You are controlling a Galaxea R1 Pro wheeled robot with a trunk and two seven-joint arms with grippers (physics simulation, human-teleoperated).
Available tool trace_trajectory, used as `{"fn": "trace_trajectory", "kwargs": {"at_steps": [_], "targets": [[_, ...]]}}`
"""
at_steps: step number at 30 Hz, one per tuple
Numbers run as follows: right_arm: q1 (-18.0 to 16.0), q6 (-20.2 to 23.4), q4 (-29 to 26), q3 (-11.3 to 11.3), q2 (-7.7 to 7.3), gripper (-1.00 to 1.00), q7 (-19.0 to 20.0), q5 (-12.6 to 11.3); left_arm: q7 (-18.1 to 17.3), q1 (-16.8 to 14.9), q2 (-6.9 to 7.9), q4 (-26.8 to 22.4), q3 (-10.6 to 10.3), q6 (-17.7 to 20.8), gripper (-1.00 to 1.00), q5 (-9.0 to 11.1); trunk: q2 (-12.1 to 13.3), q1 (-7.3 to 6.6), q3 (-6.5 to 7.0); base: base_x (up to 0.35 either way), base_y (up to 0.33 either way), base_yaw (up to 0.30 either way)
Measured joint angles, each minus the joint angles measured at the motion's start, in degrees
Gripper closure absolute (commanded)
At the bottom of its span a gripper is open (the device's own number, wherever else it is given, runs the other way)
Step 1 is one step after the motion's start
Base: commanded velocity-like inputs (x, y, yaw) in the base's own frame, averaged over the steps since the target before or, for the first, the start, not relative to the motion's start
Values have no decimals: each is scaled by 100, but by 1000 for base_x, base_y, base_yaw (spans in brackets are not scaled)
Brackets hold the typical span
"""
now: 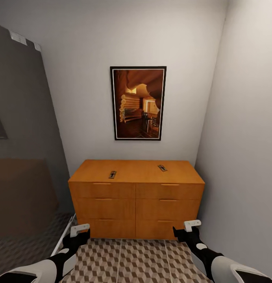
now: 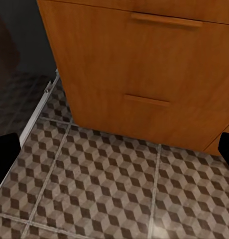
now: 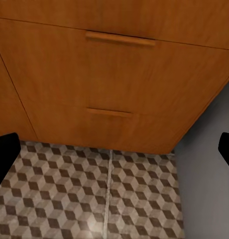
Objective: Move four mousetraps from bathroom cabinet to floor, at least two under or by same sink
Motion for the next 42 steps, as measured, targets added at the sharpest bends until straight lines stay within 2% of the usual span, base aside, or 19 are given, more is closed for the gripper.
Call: {"fn": "trace_trajectory", "kwargs": {"at_steps": [9,13,16,19,23,24,28,29,30,36,42], "targets": [[0,2,-46,-2,-12,-100,6,9,-1,0,-6,-33,-7,6,-100,15,0,0,0,0,0,0],[0,15,-300,-14,-21,-100,7,9,-9,-20,-5,-113,-27,17,-100,16,0,0,0,0,0,0],[-1,28,-626,-23,-23,-100,5,2,-9,-41,-23,-351,-36,102,-100,11,-1,0,0,0,0,0],[-4,63,-1178,-38,-14,-100,-1,-18,-6,-50,-79,-1034,-42,571,-100,-6,-1,0,1,0,0,0],[-11,274,-1795,-47,-2,-100,-2,-36,1,-51,-126,-1878,-40,1392,-100,-35,-1,0,1,0,0,0],[-19,527,-2103,-45,6,-100,-6,-42,8,-55,-142,-2273,-42,1804,-100,-42,-1,0,2,0,0,0],[-34,1269,-2737,-52,57,-100,4,-52,46,-59,-171,-3004,-46,2457,-100,-44,-1,0,1,0,0,0],[-55,1623,-3017,-55,95,-100,8,-62,81,-60,-201,-3329,-50,2704,-100,-45,-1,0,2,0,0,0],[-73,1786,-3146,-56,112,-100,10,-71,103,-59,-221,-3501,-50,2812,-100,-49,-2,0,1,0,0,0],[-316,2310,-3533,-61,177,-100,17,-119,292,-107,-386,-4285,-72,3338,-100,-63,-1,0,1,0,0,0],[-568,2733,-3647,-58,195,-100,16,-123,593,-383,-740,-4770,-80,4542,-100,-60,-1,0,1,0,0,0]]}}
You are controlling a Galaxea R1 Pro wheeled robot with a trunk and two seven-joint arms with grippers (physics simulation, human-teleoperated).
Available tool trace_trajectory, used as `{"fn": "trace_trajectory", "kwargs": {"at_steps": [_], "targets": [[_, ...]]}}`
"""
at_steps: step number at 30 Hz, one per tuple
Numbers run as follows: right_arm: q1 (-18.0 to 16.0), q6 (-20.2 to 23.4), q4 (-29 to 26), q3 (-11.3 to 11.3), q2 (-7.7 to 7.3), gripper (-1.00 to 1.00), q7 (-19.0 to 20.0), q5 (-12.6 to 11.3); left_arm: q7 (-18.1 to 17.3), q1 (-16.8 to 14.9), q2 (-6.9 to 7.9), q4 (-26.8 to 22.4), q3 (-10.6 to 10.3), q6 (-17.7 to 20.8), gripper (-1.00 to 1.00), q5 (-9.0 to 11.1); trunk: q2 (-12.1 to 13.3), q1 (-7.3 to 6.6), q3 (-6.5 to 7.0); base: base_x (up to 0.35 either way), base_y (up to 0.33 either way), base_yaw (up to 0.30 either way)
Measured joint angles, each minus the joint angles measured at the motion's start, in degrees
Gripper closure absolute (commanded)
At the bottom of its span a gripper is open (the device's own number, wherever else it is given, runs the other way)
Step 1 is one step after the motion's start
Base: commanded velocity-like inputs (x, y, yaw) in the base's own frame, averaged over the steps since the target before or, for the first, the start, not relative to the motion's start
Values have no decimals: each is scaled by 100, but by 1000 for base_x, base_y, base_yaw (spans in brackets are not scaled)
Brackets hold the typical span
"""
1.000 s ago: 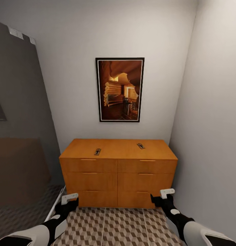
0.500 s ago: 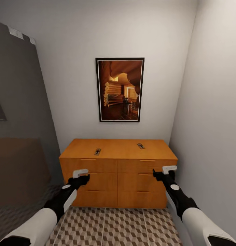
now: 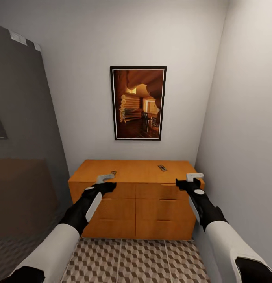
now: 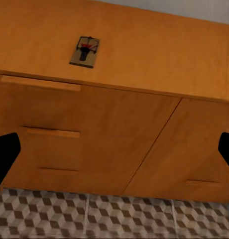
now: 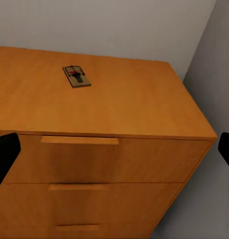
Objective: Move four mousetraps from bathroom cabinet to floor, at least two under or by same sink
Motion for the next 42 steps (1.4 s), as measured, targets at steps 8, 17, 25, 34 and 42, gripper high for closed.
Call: {"fn": "trace_trajectory", "kwargs": {"at_steps": [8,17,25,34,42], "targets": [[-89,292,-44,0,4,-100,-1,6,770,-171,-547,-465,-5,1150,-100,3,0,0,0,0,0,0],[-101,322,-35,0,5,-100,-1,7,1115,-199,-562,-613,-2,1333,-100,33,1,0,0,0,0,0],[-102,308,-29,0,5,-100,-1,8,1133,-195,-562,-611,22,1350,-100,45,0,0,-1,17,0,0],[-103,284,-24,15,5,-100,-1,8,1008,-172,-406,-599,43,1321,-100,46,0,-1,-1,101,0,0],[-103,194,-20,16,5,-100,0,6,561,-168,-209,-573,49,1178,-100,26,0,-1,-1,88,0,0]]}}
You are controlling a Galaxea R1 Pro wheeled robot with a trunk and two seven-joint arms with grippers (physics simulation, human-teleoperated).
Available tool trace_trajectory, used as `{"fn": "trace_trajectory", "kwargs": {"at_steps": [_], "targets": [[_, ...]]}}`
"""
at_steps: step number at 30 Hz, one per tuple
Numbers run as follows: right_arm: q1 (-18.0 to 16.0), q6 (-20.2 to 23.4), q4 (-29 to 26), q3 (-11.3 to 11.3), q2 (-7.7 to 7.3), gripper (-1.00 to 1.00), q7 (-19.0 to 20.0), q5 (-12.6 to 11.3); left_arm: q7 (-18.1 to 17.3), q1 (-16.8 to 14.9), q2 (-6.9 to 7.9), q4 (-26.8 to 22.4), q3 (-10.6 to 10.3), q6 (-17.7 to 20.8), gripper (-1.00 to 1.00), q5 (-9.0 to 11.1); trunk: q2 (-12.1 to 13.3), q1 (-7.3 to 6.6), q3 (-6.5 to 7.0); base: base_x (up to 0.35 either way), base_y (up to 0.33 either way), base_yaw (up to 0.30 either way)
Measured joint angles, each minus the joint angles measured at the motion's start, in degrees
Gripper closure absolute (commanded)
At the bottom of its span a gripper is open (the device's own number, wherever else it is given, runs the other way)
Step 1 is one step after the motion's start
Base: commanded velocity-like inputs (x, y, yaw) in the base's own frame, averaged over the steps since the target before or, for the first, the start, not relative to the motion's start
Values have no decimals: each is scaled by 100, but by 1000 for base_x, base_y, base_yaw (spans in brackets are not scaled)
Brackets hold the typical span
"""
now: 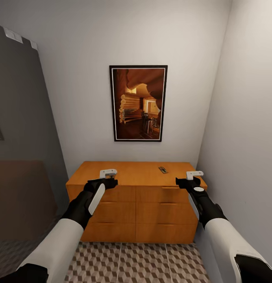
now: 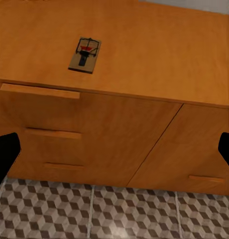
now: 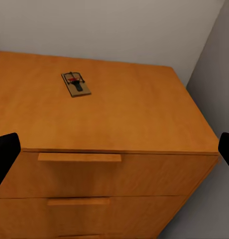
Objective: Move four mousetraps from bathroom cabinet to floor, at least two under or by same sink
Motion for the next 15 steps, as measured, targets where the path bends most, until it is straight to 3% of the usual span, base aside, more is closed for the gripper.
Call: {"fn": "trace_trajectory", "kwargs": {"at_steps": [5,15], "targets": [[0,-38,1,2,0,-100,4,-2,-197,1,27,61,0,-46,-100,-10,0,0,0,76,0,0],[0,-68,17,3,0,-100,3,-4,-243,1,24,79,-6,-72,-100,-20,0,1,0,19,0,0]]}}
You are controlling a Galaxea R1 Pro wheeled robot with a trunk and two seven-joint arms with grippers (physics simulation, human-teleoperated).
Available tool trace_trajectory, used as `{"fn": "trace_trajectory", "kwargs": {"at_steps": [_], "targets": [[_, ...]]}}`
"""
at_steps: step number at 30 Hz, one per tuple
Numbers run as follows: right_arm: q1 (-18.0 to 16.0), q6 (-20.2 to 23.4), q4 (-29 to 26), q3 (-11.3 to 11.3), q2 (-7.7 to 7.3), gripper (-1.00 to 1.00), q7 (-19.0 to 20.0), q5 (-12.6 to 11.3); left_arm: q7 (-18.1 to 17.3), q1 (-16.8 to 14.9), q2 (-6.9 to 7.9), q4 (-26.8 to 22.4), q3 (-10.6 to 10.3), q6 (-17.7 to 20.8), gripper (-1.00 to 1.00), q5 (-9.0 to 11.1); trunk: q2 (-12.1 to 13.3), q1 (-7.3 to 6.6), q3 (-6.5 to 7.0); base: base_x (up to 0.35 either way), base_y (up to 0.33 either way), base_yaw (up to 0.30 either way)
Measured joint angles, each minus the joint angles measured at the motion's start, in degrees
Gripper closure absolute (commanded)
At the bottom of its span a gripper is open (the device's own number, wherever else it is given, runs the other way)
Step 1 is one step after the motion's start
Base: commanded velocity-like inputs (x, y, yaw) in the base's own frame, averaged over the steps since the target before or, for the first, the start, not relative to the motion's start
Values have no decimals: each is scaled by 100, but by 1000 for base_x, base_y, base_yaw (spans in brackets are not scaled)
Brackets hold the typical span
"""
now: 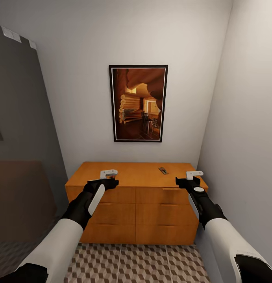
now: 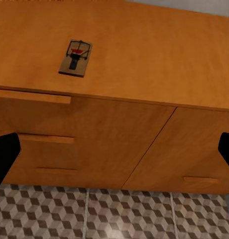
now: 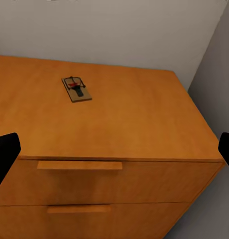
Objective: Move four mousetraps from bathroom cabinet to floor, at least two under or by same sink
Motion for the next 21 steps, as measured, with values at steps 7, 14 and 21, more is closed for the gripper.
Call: {"fn": "trace_trajectory", "kwargs": {"at_steps": [7,14,21], "targets": [[1,-20,1,0,0,-100,-2,2,14,0,-13,2,-11,-2,-100,-7,-1,-1,0,51,0,0],[0,-24,2,0,0,-100,-2,3,44,0,-28,3,-20,4,-100,-15,-1,-3,0,260,0,0],[0,-25,2,-6,0,-100,-2,3,46,0,-19,3,-22,6,-100,-18,-1,-3,0,313,0,0]]}}
